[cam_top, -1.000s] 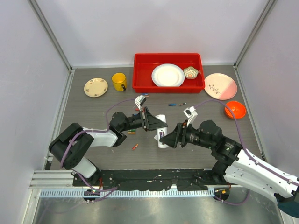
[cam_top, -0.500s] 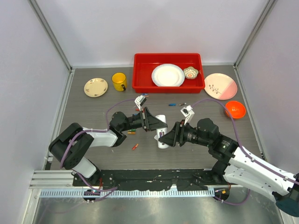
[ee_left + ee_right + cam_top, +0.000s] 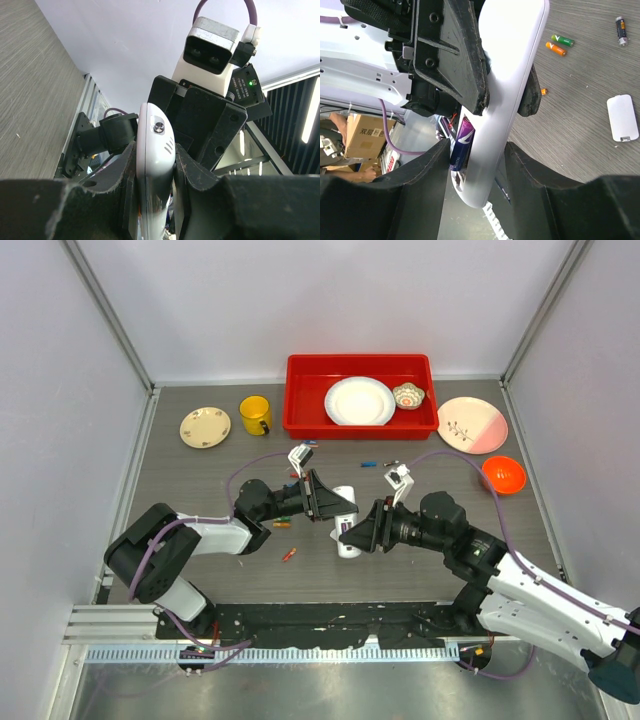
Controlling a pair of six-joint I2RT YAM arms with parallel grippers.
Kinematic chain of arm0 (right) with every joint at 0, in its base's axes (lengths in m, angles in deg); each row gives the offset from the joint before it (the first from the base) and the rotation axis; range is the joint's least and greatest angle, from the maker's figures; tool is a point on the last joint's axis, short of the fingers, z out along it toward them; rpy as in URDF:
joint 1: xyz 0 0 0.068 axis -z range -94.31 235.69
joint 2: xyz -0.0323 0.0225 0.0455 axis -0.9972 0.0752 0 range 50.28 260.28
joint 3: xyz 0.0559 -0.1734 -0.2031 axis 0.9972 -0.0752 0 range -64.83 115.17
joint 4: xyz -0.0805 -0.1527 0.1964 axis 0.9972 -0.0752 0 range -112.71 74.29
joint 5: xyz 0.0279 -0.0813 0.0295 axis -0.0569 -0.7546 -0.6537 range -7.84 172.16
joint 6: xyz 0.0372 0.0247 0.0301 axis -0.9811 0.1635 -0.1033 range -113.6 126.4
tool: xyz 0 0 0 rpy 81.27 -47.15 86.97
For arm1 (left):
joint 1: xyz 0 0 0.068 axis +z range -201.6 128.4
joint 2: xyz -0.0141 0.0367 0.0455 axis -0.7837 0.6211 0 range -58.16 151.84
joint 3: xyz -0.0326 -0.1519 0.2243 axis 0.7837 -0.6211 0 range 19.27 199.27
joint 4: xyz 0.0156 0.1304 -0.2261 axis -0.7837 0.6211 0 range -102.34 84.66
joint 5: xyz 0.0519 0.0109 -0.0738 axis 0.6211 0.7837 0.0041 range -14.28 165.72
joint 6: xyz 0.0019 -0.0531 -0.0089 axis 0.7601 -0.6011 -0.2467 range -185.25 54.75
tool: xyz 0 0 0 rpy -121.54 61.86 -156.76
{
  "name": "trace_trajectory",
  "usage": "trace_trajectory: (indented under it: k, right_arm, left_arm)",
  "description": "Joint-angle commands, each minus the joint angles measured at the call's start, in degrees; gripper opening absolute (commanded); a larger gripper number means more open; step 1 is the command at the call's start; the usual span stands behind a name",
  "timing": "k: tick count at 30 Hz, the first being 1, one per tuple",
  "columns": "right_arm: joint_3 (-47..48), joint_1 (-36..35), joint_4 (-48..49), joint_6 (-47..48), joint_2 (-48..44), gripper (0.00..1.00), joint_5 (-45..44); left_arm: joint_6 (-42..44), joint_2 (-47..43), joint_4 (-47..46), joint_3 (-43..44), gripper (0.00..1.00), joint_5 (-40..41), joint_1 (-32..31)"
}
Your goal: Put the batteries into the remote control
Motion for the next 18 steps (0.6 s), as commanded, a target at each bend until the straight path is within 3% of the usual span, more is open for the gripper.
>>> trace_trajectory:
  k: [1, 18]
  right_arm:
    - [-0.4, 0.3, 3.8, -0.9, 0.3, 0.52, 0.9]
    - [-1.7, 0.3, 7.6, -3.0, 2.2, 0.42, 0.9]
  left_arm:
    - [0.1, -1.6, -14.7, 0.8, 0.0, -0.6, 0.2]
    - [0.5, -2.4, -14.7, 1.2, 0.0, 0.5, -0.9]
